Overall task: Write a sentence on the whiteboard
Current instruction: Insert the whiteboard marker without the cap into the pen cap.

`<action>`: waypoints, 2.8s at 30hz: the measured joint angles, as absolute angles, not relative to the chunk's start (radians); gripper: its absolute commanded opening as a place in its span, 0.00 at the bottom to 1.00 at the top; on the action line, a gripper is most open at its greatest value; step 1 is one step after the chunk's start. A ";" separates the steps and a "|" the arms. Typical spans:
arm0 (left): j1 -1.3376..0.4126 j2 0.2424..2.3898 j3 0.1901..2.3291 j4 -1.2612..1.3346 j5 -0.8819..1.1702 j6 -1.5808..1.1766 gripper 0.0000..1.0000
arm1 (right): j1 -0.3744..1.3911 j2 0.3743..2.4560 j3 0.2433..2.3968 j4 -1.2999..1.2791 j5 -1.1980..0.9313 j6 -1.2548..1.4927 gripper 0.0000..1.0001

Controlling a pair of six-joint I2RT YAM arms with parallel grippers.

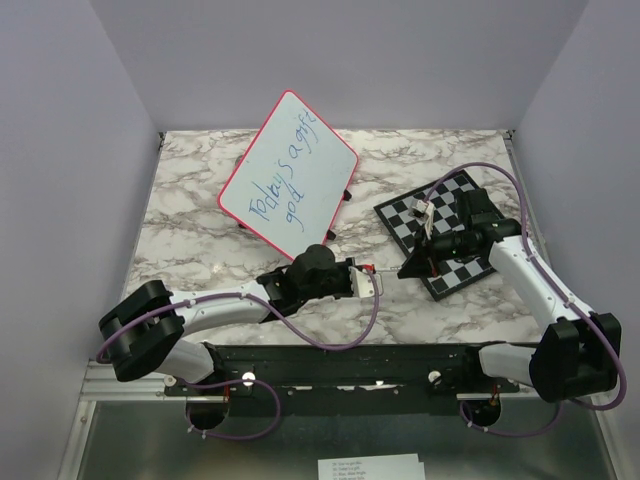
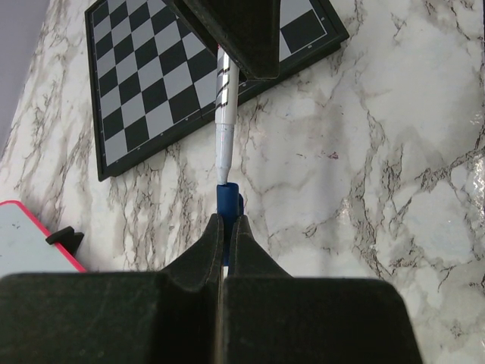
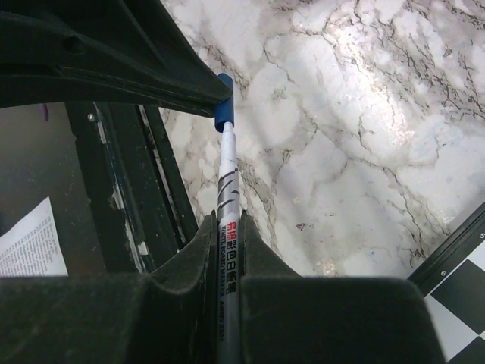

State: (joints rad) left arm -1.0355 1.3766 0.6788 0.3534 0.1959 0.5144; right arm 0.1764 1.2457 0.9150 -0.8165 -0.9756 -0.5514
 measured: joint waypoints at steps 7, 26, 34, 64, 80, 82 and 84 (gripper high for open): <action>-1.036 1.400 0.698 0.335 0.196 0.516 0.00 | 0.177 1.250 0.916 -0.820 -0.962 -0.552 0.01; -1.049 1.427 0.699 0.438 0.191 0.482 0.00 | 0.184 1.252 0.927 -0.824 -0.957 -0.558 0.00; -1.052 1.437 0.783 0.389 0.236 0.510 0.00 | 0.197 1.271 0.929 -0.831 -0.954 -0.564 0.01; -1.071 1.216 0.645 0.302 0.153 0.553 0.93 | 0.205 1.275 0.930 -0.836 -0.983 -0.570 0.01; -1.133 1.425 0.759 0.310 0.003 0.603 0.41 | 0.205 1.275 0.930 -0.839 -1.010 -0.570 0.01; -1.132 1.430 0.767 0.304 0.004 0.601 0.32 | 0.205 1.275 0.930 -0.839 -1.010 -0.570 0.01; -1.134 1.432 0.767 0.299 0.004 0.598 0.29 | 0.205 1.275 0.931 -0.839 -1.011 -0.569 0.01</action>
State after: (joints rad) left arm -1.1343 1.4322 0.7670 0.2985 0.0036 0.5980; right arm 0.2047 1.2751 0.9306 -0.8394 -1.0115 -0.5694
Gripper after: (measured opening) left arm 0.352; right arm 0.141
